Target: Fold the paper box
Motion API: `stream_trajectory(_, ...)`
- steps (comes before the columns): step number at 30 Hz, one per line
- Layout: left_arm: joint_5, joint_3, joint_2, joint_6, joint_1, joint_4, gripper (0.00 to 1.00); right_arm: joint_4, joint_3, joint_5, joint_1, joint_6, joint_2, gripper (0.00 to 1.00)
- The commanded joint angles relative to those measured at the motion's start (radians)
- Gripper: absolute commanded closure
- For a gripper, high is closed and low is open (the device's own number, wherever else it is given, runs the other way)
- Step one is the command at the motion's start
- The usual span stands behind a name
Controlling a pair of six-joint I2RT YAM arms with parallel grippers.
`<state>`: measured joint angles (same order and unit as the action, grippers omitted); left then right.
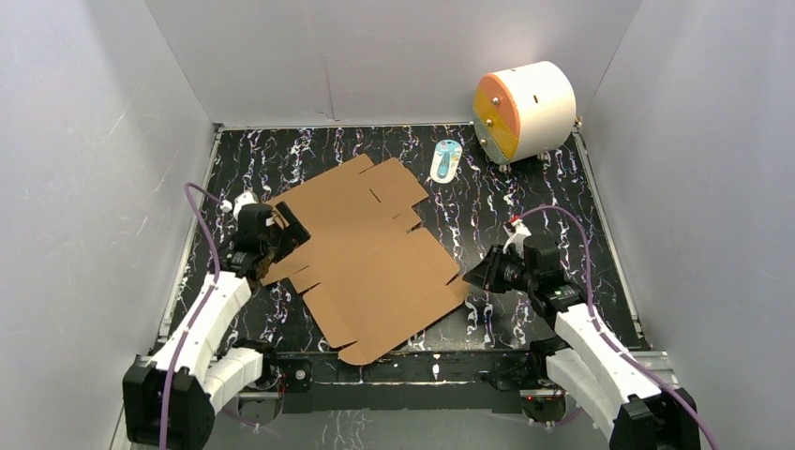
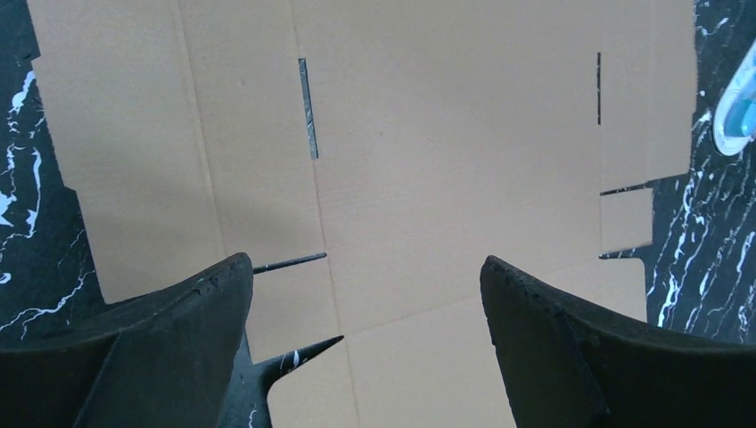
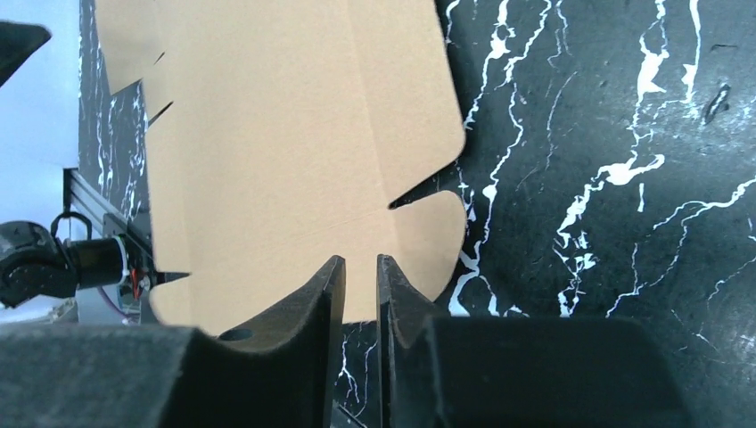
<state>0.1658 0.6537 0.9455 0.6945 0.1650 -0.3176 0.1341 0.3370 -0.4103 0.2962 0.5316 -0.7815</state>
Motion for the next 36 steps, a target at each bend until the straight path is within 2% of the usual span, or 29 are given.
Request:
stream_trajectory(1,0.029,0.078,0.109,0.023,-0.007,0.044,0.04,0.048,0.019,-0.030,0.004,-0.012,0.039,0.68)
stream_trajectory(4,0.031,0.121,0.199,0.013,-0.010,0.066,0.03,0.015,0.071,0.012,0.004,-0.087,0.000,0.53)
stream_trajectory(6,0.027,0.147,0.259,0.008,-0.017,0.088,0.03,-0.058,0.109,0.022,0.004,-0.120,-0.062,0.48)
stream_trajectory(11,-0.052,0.192,0.405,-0.005,-0.036,0.128,0.03,-0.265,0.254,-0.027,0.014,-0.181,-0.360,0.35)
stream_trajectory(15,-0.082,0.204,0.488,-0.005,-0.039,0.148,0.04,-0.388,0.370,-0.035,0.046,-0.183,-0.589,0.29)
stream_trajectory(18,-0.103,0.215,0.534,-0.001,-0.039,0.144,0.04,-0.474,0.462,-0.047,0.067,-0.158,-0.739,0.28)
stream_trajectory(25,-0.116,0.215,0.568,-0.006,-0.039,0.139,0.04,-0.537,0.650,-0.062,0.075,-0.098,-1.037,0.31)
stream_trajectory(31,-0.124,0.189,0.560,-0.013,-0.039,0.129,0.05,-0.589,0.730,-0.115,0.075,-0.026,-1.193,0.35)
stream_trajectory(36,-0.138,0.181,0.562,-0.015,-0.039,0.122,0.05,-0.634,0.751,-0.173,0.082,0.030,-1.270,0.44)
